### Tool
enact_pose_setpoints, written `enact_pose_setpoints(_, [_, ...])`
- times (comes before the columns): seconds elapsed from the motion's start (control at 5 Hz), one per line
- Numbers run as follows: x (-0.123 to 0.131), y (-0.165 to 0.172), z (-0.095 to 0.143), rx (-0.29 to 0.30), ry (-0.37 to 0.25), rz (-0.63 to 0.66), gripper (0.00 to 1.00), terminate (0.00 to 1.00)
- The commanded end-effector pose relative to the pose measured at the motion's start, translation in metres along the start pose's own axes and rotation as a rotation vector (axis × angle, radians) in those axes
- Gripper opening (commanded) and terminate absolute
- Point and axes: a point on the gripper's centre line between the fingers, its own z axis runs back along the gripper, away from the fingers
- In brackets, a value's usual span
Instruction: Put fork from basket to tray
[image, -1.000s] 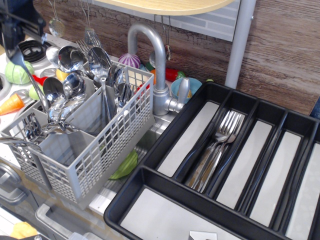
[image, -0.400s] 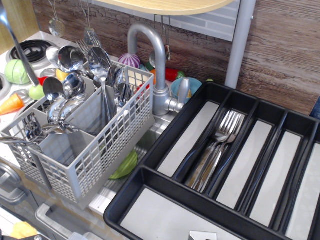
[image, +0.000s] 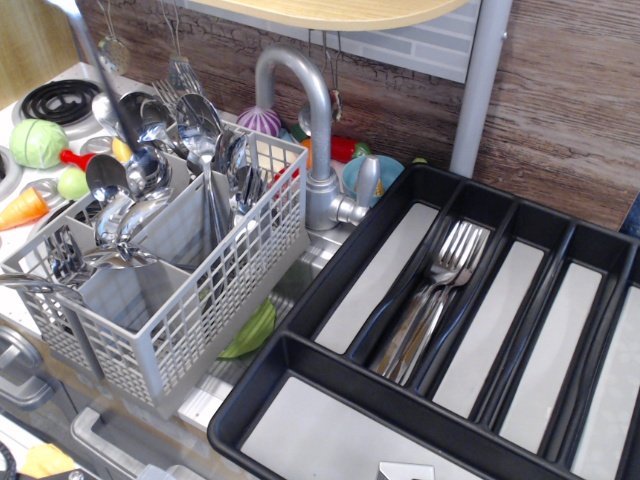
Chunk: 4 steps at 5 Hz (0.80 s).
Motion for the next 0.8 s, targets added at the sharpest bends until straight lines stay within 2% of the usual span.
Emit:
enact_pose_setpoints(0.0, [0.014,-0.023,-0.006,-0.054,-0.035,0.008,0.00,0.00])
enact_pose_setpoints(0.2, [0.020,-0.055,-0.021,-0.105,-0.020,-0.004,0.00,0.00])
enact_pose_setpoints(0.4, [0.025,-0.083,-0.021,-0.134,0.013,-0.041,0.00,0.00])
enact_pose_setpoints(0.6, [0.024,-0.116,-0.033,-0.112,0.059,-0.052,0.00,0.00])
